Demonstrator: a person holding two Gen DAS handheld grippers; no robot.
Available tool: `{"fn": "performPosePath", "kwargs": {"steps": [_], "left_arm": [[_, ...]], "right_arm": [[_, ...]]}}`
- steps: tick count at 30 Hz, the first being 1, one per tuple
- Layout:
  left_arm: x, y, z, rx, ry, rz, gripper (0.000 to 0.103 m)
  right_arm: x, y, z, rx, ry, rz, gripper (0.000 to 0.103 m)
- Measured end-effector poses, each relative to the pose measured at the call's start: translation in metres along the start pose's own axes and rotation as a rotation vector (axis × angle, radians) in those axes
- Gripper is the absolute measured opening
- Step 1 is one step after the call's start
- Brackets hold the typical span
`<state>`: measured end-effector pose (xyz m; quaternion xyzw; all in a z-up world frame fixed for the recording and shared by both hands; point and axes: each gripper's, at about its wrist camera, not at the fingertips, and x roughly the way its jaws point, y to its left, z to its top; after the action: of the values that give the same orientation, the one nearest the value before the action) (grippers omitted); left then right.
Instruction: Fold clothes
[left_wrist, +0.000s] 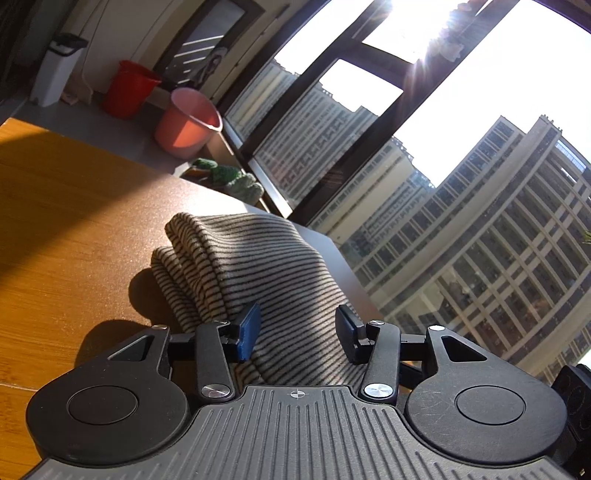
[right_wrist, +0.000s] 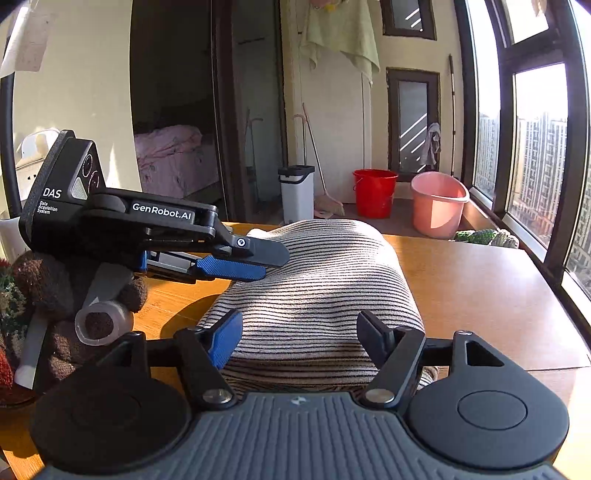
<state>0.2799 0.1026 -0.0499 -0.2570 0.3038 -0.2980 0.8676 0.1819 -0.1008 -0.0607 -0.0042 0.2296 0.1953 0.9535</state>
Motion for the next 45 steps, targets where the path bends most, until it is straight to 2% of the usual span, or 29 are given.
{"fn": "performPosePath", "kwargs": {"steps": [3, 5, 6, 9, 12, 13, 15, 16, 17, 20, 23, 26, 28, 30, 35, 38, 42, 45], "left_arm": [[0.001, 0.004, -0.005, -0.001, -0.02, -0.014, 0.049], [0.001, 0.004, -0.008, 0.006, -0.029, -0.018, 0.049], [0.001, 0.003, -0.009, 0.015, -0.029, -0.018, 0.049], [0.0, 0.001, -0.012, 0.046, -0.029, -0.013, 0.049], [0.0, -0.006, -0.015, 0.086, -0.037, -0.001, 0.049], [0.0, -0.007, -0.016, 0.097, -0.041, 0.002, 0.049], [0.0, -0.01, -0.018, 0.114, -0.045, 0.008, 0.05], [0.001, -0.011, -0.018, 0.122, -0.045, 0.011, 0.05], [0.001, -0.013, -0.018, 0.131, -0.045, 0.015, 0.051], [0.0, -0.015, -0.02, 0.155, -0.047, 0.019, 0.052], [-0.002, -0.016, -0.021, 0.174, -0.046, 0.021, 0.052], [-0.004, -0.014, -0.021, 0.163, -0.043, 0.015, 0.052], [-0.005, -0.013, -0.021, 0.159, -0.043, 0.016, 0.052], [-0.005, -0.011, -0.02, 0.154, -0.042, 0.015, 0.052], [-0.007, -0.009, -0.02, 0.152, -0.036, 0.01, 0.055], [-0.008, -0.008, -0.02, 0.156, -0.036, 0.007, 0.058], [-0.009, -0.008, -0.021, 0.158, -0.04, 0.001, 0.063], [-0.008, -0.01, -0.022, 0.162, -0.044, -0.002, 0.063]], "right_arm": [[0.003, -0.021, 0.005, 0.056, -0.004, -0.052, 0.069], [0.023, -0.032, -0.004, 0.081, 0.077, -0.069, 0.07], [0.034, -0.038, -0.01, 0.094, 0.122, -0.074, 0.076], [0.037, -0.054, -0.009, 0.15, 0.149, -0.008, 0.078], [0.031, -0.076, 0.014, 0.211, 0.132, 0.072, 0.078], [0.03, -0.082, 0.022, 0.227, 0.118, 0.076, 0.077], [0.038, -0.093, 0.041, 0.244, 0.113, 0.094, 0.067], [0.046, -0.097, 0.053, 0.249, 0.118, 0.11, 0.059], [0.053, -0.101, 0.061, 0.246, 0.121, 0.116, 0.056], [0.092, -0.092, 0.081, 0.164, 0.12, 0.087, 0.055], [0.127, -0.069, 0.091, 0.12, 0.159, 0.139, 0.046], [0.156, -0.044, 0.092, 0.067, 0.247, 0.183, 0.045], [0.179, -0.038, 0.083, 0.037, 0.324, 0.146, 0.045], [0.187, -0.038, 0.08, 0.026, 0.342, 0.136, 0.045], [0.159, -0.034, 0.086, -0.036, 0.291, 0.12, 0.048], [0.129, -0.045, 0.085, -0.05, 0.233, 0.076, 0.066], [0.092, -0.074, 0.061, 0.034, 0.213, 0.01, 0.069], [0.073, -0.098, 0.031, 0.144, 0.223, -0.002, 0.069]]}}
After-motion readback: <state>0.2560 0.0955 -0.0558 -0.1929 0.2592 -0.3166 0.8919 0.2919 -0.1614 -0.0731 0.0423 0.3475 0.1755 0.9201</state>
